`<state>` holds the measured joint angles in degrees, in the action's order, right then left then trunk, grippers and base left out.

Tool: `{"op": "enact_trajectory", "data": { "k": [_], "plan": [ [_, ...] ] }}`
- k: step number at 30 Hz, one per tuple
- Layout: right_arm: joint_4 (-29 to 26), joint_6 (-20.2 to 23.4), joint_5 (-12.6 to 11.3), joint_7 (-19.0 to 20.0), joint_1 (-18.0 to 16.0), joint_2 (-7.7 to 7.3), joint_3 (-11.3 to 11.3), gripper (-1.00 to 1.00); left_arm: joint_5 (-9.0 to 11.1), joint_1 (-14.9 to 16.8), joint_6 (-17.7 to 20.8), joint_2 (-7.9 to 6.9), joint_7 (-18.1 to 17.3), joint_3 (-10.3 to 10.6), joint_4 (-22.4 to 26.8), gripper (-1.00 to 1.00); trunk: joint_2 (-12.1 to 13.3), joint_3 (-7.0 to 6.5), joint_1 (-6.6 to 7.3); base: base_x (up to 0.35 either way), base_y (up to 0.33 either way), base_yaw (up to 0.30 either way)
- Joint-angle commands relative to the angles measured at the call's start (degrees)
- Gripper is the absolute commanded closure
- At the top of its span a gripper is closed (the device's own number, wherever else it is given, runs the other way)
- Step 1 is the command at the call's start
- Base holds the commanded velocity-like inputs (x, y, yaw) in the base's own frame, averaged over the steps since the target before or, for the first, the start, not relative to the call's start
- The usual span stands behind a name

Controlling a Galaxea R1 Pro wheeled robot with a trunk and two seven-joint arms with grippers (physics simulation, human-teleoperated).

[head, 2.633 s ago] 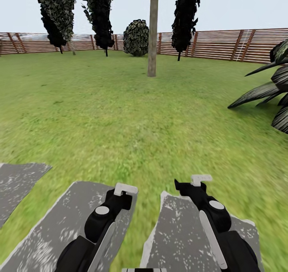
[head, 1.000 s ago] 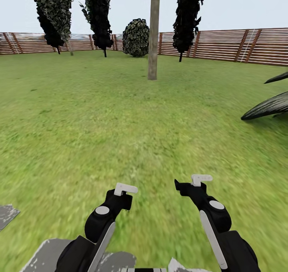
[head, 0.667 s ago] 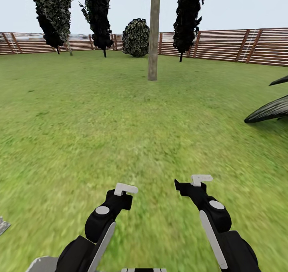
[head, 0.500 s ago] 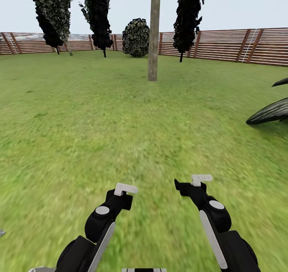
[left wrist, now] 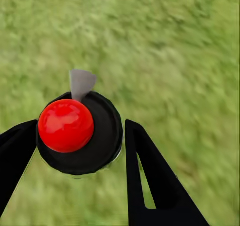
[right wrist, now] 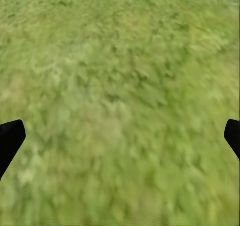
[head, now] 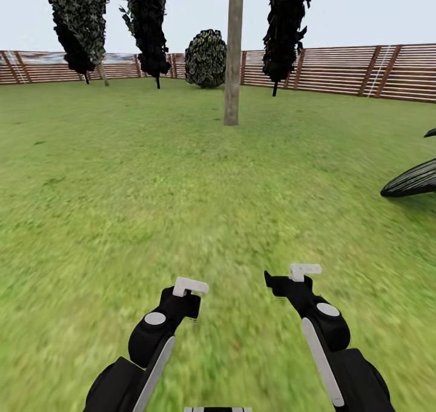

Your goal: In the garden, pick up the pesticide atomizer on the floor and spray pesticide onto both trees until each tree trunk is fully covered.

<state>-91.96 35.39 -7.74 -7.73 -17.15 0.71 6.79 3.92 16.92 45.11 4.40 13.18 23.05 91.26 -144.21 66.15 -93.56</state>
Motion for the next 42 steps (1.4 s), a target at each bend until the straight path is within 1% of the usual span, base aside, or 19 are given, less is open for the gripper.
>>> {"op": "enact_trajectory", "data": {
  "k": [1, 42],
  "plan": [
    [-0.07, 0.21, -0.60, -0.53, -0.04, -0.01, 0.07, -1.00, 0.38, 0.04, 0.24, 0.00, 0.44, 0.06, 0.06, 1.00, -0.02, 0.03, -0.02, 0.333, 0.000, 0.000],
    [-0.08, 0.27, -0.60, -0.48, -0.09, -0.09, 0.15, -1.00, 0.47, 0.03, 0.24, 0.08, 0.28, 0.06, -0.01, 1.00, -0.02, -0.02, -0.02, 0.333, 0.000, -0.014]
  ]
}}
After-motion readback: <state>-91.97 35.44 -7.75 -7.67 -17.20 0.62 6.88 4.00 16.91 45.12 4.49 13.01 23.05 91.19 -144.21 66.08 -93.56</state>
